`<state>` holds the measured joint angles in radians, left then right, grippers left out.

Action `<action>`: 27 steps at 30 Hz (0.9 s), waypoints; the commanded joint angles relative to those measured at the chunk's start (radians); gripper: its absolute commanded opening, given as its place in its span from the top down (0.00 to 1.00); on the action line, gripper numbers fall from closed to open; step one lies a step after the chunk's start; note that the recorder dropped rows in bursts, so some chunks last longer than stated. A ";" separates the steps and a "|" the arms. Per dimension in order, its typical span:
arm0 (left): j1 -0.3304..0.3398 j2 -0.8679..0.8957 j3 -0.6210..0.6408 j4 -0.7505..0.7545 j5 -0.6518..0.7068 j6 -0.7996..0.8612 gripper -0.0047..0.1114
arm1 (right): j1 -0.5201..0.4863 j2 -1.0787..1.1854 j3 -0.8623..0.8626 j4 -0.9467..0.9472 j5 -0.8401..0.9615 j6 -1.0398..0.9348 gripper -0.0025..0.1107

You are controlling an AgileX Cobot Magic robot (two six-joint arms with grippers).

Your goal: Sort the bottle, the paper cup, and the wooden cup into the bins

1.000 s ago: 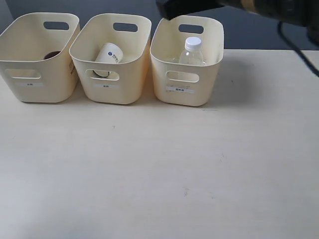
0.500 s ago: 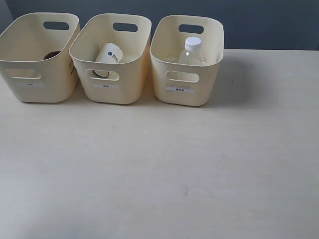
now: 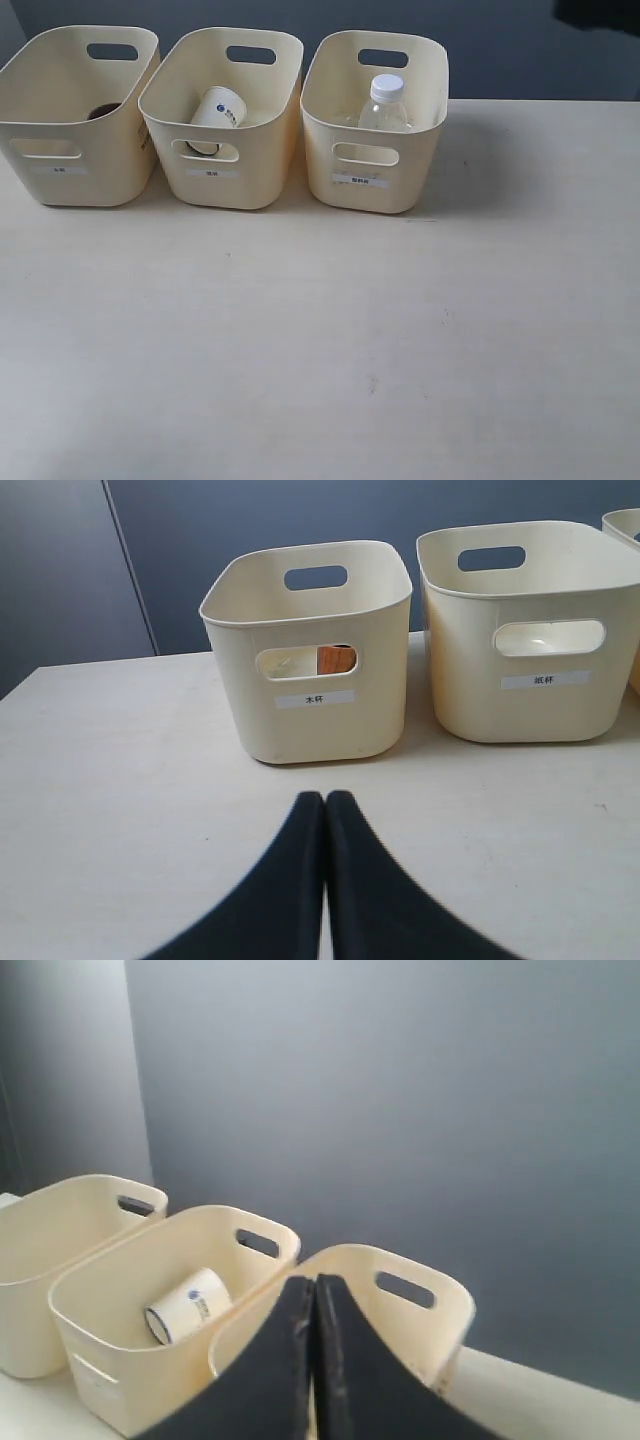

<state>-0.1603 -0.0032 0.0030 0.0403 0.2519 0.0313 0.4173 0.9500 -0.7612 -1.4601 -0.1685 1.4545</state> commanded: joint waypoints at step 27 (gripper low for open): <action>-0.002 0.003 -0.003 0.003 -0.013 -0.003 0.96 | -0.348 -0.766 0.636 1.414 0.234 -1.410 0.98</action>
<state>-0.1603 -0.0032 0.0030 0.0403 0.2519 0.0313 0.0750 0.1884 -0.1314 -0.3387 -0.0114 0.3698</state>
